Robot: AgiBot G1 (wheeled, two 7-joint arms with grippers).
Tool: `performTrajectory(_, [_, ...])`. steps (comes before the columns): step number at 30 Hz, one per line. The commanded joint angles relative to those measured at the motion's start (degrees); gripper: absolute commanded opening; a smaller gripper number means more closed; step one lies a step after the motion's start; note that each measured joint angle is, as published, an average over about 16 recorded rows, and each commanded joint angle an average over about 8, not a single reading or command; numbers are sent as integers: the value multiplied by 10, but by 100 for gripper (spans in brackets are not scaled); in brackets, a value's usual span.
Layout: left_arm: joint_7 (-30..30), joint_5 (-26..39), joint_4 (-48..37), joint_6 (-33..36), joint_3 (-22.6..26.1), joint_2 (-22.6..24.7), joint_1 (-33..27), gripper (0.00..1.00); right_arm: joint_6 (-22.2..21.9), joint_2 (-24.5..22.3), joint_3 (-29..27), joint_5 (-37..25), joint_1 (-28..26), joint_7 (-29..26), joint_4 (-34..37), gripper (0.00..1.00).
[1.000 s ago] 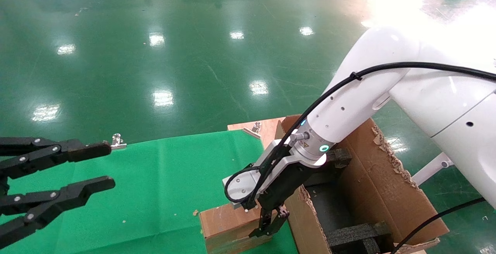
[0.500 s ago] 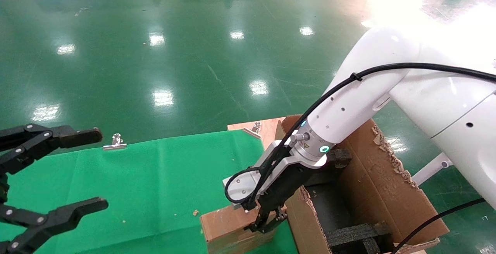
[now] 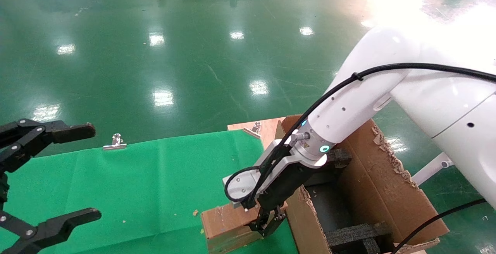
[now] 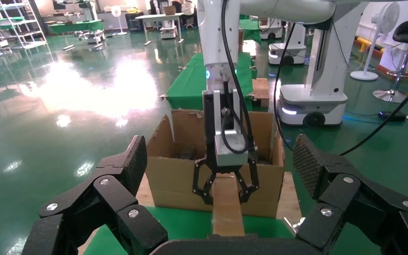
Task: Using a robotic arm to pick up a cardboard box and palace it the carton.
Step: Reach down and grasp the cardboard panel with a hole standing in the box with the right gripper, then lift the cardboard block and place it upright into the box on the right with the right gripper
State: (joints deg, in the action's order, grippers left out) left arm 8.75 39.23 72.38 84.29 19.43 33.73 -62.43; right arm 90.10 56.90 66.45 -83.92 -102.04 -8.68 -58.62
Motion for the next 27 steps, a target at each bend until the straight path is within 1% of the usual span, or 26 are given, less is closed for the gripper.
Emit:
performTrajectory(1, [0,0,0,0,0,0,0,100,0,-3,-3,8,-2,0,2,0])
performTrajectory(5, [0,0,0,0,0,0,0,100,7,-19,-2,38,-38,13,7,0])
performTrajectory(10, [0,0,0,0,0,0,0,100,12,-41,16,74,-102,32,14,0])
performTrajectory(17, [0,0,0,0,0,0,0,100,14,-64,68,122,-181,56,22,0])
performTrajectory(22, [0,0,0,0,0,0,0,100,13,-79,109,157,-216,72,33,0])
performTrajectory(27, [0,0,0,0,0,0,0,100,13,-107,144,195,-250,90,49,0])
